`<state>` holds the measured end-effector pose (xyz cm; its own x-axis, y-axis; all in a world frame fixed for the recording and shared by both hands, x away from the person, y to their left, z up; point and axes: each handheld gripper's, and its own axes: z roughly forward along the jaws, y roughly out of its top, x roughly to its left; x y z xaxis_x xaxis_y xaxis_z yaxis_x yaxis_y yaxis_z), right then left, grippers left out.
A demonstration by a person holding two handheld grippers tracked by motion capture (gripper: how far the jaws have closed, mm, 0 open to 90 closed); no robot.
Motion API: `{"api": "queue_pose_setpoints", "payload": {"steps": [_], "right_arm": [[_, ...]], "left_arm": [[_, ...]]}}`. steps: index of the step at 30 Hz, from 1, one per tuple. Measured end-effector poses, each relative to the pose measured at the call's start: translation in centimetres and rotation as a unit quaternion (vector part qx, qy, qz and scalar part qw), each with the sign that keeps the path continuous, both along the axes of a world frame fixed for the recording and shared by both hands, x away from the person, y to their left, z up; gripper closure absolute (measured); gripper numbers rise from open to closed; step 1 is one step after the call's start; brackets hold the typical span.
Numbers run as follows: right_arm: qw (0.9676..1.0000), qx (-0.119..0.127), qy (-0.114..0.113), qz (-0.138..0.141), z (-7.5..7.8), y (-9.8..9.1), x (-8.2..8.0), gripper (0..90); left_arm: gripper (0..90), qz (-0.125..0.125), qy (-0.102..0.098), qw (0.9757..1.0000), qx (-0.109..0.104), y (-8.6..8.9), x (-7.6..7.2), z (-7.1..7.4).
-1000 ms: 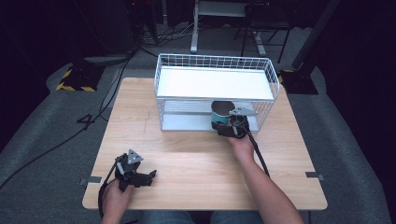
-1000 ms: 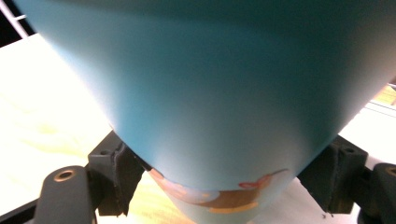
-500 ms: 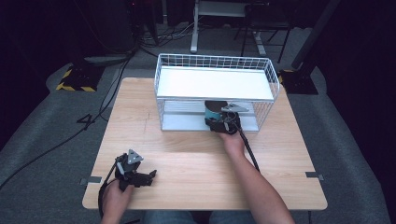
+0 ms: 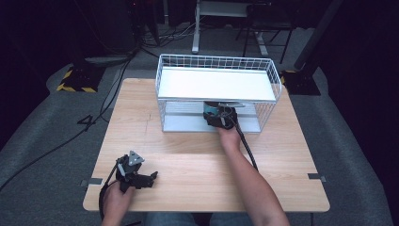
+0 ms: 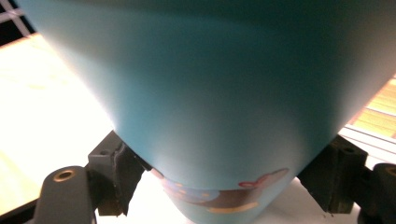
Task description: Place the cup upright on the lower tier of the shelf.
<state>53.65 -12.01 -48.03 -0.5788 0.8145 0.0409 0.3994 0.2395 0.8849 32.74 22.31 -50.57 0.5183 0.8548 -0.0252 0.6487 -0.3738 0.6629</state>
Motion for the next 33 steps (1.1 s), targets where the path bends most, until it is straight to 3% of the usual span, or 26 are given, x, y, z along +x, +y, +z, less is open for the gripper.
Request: {"api": "queue_pose_setpoints", "payload": {"steps": [4, 8, 15, 21, 33], "right_arm": [[0.9998, 0.001, 0.001, -0.019, -0.2, 0.0, 0.8, 23.2], [0.9997, 0.0, -0.006, -0.025, -0.5, 0.1, 1.2, 23.2], [0.9994, 0.005, 0.001, -0.035, -0.9, 0.0, 1.4, 22.7], [0.9991, 0.02, 0.004, -0.038, -0.8, -0.2, 1.3, 15.2], [0.9997, 0.001, -0.006, -0.025, 0.4, -1.5, -0.9, 12.1]], "left_arm": [[0.0, 0.0, 0.0, 1.0, 0.0, 0.0, 0.0, 0.0], [0.0, 0.0, 0.0, 1.0, 0.0, 0.0, 0.0, 0.0], [0.0, 0.0, 0.0, 1.0, 0.0, 0.0, 0.0, 0.0], [0.0, 0.0, 0.0, 1.0, 0.0, 0.0, 0.0, 0.0], [0.0, 0.002, -0.001, 1.0, -0.002, -0.1, -0.1, 0.0]]}}
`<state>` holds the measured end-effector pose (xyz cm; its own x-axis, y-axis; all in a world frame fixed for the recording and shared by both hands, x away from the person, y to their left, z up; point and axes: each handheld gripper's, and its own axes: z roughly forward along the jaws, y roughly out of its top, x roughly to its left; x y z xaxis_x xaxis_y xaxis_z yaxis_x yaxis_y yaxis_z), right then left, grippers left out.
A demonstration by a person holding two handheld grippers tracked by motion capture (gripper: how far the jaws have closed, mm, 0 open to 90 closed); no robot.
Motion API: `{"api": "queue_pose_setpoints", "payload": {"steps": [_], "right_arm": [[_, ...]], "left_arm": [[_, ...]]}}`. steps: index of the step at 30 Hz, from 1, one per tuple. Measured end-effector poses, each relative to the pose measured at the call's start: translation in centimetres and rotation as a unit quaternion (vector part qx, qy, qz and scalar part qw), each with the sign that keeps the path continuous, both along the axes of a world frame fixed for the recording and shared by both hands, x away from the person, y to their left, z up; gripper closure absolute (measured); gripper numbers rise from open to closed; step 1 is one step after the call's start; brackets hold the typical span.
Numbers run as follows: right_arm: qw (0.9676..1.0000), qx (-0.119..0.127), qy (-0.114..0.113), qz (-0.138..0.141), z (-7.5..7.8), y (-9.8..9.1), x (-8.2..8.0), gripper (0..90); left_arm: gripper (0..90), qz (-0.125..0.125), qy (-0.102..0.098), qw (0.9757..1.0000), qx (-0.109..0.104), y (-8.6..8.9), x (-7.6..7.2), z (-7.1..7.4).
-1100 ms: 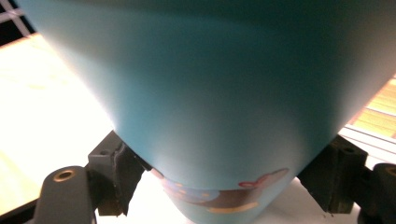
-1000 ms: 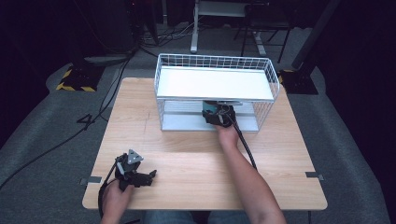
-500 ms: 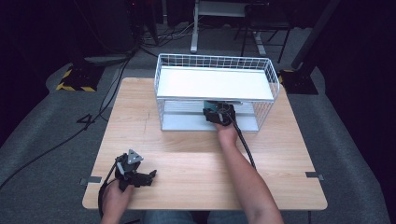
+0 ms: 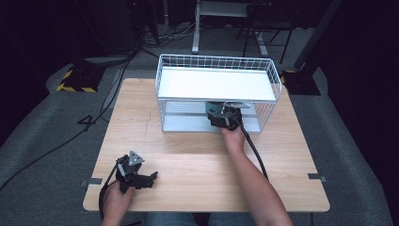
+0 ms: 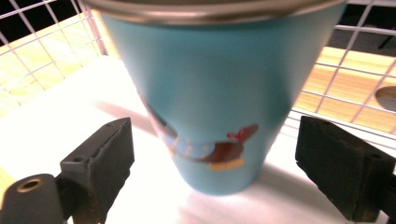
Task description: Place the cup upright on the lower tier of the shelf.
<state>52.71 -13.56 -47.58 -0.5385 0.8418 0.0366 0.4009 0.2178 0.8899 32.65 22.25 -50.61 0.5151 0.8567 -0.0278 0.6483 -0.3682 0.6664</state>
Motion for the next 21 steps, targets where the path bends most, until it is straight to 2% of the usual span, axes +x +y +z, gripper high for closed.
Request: {"api": "queue_pose_setpoints", "payload": {"steps": [2, 3, 4, 9, 14, 16, 20, 21], "right_arm": [[1.0, -0.001, -0.001, 0.003, 0.0, -0.1, -0.3, 12.1], [1.0, -0.006, 0.002, 0.006, 0.2, -0.5, -0.7, 12.1], [0.9999, 0.0, 0.01, 0.006, 0.3, -0.6, -1.0, 12.1], [0.9999, -0.004, 0.001, 0.015, 1.3, -1.6, -2.0, 12.2], [0.9995, -0.013, 0.014, 0.023, 1.8, -2.3, -3.0, 12.1], [0.9993, -0.013, 0.019, 0.029, 2.2, -2.9, -3.7, 12.1], [0.9992, -0.014, 0.015, 0.035, 2.5, -3.7, -4.6, 12.3], [0.999, -0.012, 0.016, 0.04, 2.6, -4.2, -5.2, 12.2]], "left_arm": [[0.0, -0.001, 0.001, 1.0, 0.001, 0.0, 0.0, 0.0], [0.0, -0.001, 0.001, 1.0, 0.001, 0.0, 0.0, 0.0], [0.0, -0.001, 0.001, 1.0, 0.001, 0.0, 0.0, 0.0], [0.0, -0.002, 0.0, 1.0, 0.002, 0.0, 0.0, 0.0], [0.0, -0.002, 0.0, 1.0, 0.002, 0.0, 0.0, 0.0], [0.0, -0.001, 0.001, 1.0, 0.001, 0.0, 0.0, 0.0], [0.0, -0.003, -0.001, 1.0, 0.003, 0.0, -0.1, 0.0], [0.0, -0.003, 0.0, 1.0, 0.001, 0.0, -0.2, 0.0]]}}
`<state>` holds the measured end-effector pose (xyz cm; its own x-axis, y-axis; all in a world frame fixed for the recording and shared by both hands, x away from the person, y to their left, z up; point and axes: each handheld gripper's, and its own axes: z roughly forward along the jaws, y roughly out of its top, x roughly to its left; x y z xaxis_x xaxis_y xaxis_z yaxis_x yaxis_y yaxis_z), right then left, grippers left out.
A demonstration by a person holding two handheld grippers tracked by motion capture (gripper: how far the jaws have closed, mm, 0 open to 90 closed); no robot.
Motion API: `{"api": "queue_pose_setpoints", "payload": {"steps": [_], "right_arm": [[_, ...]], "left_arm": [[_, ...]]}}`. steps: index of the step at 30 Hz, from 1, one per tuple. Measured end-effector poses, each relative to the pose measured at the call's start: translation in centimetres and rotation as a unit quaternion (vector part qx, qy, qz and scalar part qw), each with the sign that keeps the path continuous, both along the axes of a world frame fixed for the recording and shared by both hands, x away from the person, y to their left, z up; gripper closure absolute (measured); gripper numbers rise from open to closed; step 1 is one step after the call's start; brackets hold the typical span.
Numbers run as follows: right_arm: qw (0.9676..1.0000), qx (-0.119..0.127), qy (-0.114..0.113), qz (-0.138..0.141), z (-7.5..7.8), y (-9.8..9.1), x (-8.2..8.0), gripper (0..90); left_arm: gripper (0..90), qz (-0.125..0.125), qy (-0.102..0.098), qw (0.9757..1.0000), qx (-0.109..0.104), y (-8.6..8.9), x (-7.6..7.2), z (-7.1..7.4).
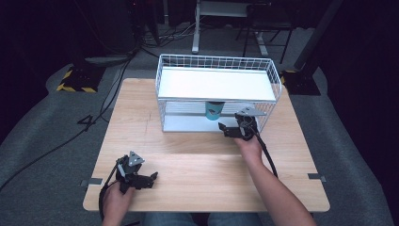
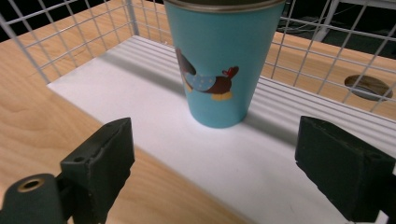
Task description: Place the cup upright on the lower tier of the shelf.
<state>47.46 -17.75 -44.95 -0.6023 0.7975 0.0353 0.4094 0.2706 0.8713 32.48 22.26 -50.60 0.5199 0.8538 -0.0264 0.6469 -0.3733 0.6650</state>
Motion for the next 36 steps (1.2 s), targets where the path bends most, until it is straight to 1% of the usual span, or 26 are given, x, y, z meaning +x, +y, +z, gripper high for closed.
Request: {"api": "queue_pose_setpoints", "payload": {"steps": [1, 2, 5, 7, 12, 14, 16, 19, 21, 24, 26, 28, 30, 32, 33, 34, 36], "right_arm": [[1.0, 0.0, 0.0, 0.0, 0.0, 0.0, 0.0, 12.2], [1.0, -0.001, 0.002, 0.004, 0.3, -0.5, -0.5, 12.2], [1.0, 0.001, -0.001, 0.009, 0.9, -1.4, -1.4, 12.2], [0.9998, 0.003, 0.002, 0.018, 1.4, -2.0, -2.0, 12.3], [0.9994, -0.014, -0.004, 0.032, 2.5, -3.7, -3.8, 12.3], [0.9992, -0.012, -0.002, 0.037, 2.7, -4.6, -4.4, 12.3], [0.9992, -0.008, 0.005, 0.039, 2.6, -5.5, -5.0, 12.3], [0.9991, -0.01, 0.015, 0.038, 2.5, -6.8, -5.8, 12.3], [0.9988, -0.027, 0.017, 0.037, 2.4, -7.6, -6.4, 12.3], [0.9983, -0.033, 0.025, 0.04, 2.3, -8.9, -7.2, 12.3], [0.9981, -0.036, 0.031, 0.039, 2.3, -9.6, -7.7, 12.3], [0.9982, -0.033, 0.032, 0.039, 2.3, -10.4, -8.3, 12.3], [0.9986, -0.029, 0.029, 0.034, 2.3, -11.1, -8.9, 12.4], [0.9986, -0.031, 0.03, 0.032, 2.1, -11.7, -9.5, 13.3], [0.9986, -0.031, 0.03, 0.032, 2.1, -11.7, -9.5, 13.3], [0.9985, -0.03, 0.034, 0.032, 1.8, -12.2, -10.2, 14.7], [0.9986, -0.022, 0.036, 0.032, 1.4, -12.8, -10.9, 14.7]], "left_arm": [[0.0, 0.0, 0.0, 1.0, 0.0, 0.0, 0.0, 0.0], [0.0, -0.002, -0.001, 1.0, -0.001, 0.0, -0.1, 0.0], [0.0, -0.005, 0.0, 1.0, 0.001, 0.1, -0.2, 0.0], [0.0, -0.005, 0.0, 1.0, 0.001, 0.1, -0.3, 0.0], [0.0, -0.007, 0.0, 1.0, 0.002, 0.1, -0.3, 0.0], [0.0, -0.007, 0.0, 1.0, 0.002, 0.1, -0.3, 0.0], [0.0, -0.006, 0.0, 1.0, 0.002, 0.1, -0.3, 0.0], [0.0, -0.004, 0.0, 1.0, 0.0, 0.0, -0.2, 0.0], [0.0, -0.005, -0.001, 1.0, 0.0, 0.0, -0.2, 0.0], [0.0, -0.004, 0.001, 1.0, 0.002, 0.0, -0.1, 0.0], [0.0, 0.0, 0.0, 1.0, -0.001, -0.1, 0.0, 0.0], [0.0, 0.001, 0.002, 1.0, -0.001, -0.1, 0.1, 0.0], [0.0, 0.002, 0.002, 1.0, 0.0, -0.1, 0.1, 0.0], [0.0, 0.002, 0.0, 1.0, 0.001, -0.1, 0.2, 0.0], [0.0, 0.002, 0.0, 1.0, 0.001, -0.1, 0.2, 0.0], [0.0, 0.003, 0.0, 1.0, 0.002, -0.1, 0.2, 0.0], [0.0, 0.004, 0.0, 1.0, 0.001, -0.2, 0.2, 0.0]]}}
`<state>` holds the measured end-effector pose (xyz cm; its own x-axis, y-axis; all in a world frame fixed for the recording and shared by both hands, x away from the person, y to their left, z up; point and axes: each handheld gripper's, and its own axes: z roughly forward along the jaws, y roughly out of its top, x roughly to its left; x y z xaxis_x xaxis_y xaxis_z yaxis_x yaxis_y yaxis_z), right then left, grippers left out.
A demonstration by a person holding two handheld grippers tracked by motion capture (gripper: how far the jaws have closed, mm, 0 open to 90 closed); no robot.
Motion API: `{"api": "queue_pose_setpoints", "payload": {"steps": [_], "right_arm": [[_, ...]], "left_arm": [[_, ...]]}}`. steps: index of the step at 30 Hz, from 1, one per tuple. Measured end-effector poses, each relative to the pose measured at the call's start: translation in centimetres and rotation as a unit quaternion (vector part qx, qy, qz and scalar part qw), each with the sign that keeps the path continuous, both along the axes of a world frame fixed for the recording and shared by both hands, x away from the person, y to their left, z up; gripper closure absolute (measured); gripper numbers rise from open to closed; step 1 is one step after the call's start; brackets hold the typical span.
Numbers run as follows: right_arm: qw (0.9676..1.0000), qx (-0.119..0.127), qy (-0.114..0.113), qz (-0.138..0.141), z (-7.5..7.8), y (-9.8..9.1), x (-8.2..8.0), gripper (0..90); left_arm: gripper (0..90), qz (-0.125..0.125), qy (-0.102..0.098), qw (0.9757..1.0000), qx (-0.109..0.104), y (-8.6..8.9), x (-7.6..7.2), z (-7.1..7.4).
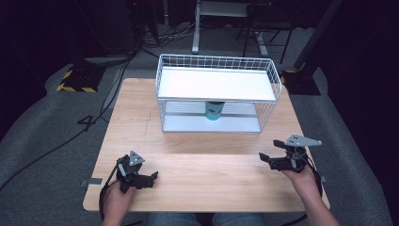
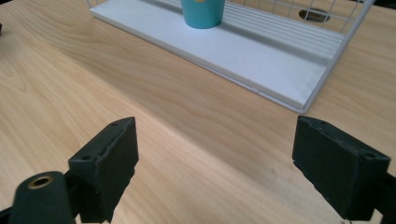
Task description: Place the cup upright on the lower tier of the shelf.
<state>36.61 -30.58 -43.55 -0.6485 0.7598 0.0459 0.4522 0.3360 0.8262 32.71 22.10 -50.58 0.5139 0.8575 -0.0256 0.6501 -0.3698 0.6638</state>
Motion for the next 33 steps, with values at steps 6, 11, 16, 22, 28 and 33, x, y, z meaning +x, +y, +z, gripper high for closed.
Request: {"api": "queue_pose_setpoints", "payload": {"steps": [6, 11, 16, 22, 28, 33], "right_arm": [[0.9998, 0.019, 0.011, -0.003, -1.7, -1.2, -1.5, 15.1], [0.9995, 0.004, 0.031, 0.004, -2.7, -2.2, -2.2, 15.1], [0.999, -0.021, 0.039, -0.008, -4.2, -3.0, -2.9, 15.1], [0.998, -0.029, 0.052, -0.019, -5.7, -3.7, -3.1, 15.0], [0.9975, -0.047, 0.049, -0.019, -6.3, -3.3, -3.2, 15.0], [0.997, -0.062, 0.044, -0.015, -6.9, -2.9, -3.2, 14.8]], "left_arm": [[0.0, 0.002, 0.0, 1.0, -0.001, 0.0, 0.0, 0.0], [0.0, 0.002, 0.0, 1.0, -0.001, 0.0, 0.0, 0.0], [0.0, 0.002, 0.001, 1.0, -0.001, 0.0, 0.0, 0.0], [0.0, 0.002, 0.001, 1.0, -0.002, 0.0, 0.0, 0.0], [0.0, 0.002, 0.001, 1.0, -0.002, 0.0, 0.0, 0.0], [0.0, 0.002, 0.001, 1.0, -0.001, 0.0, 0.0, 0.0]]}}
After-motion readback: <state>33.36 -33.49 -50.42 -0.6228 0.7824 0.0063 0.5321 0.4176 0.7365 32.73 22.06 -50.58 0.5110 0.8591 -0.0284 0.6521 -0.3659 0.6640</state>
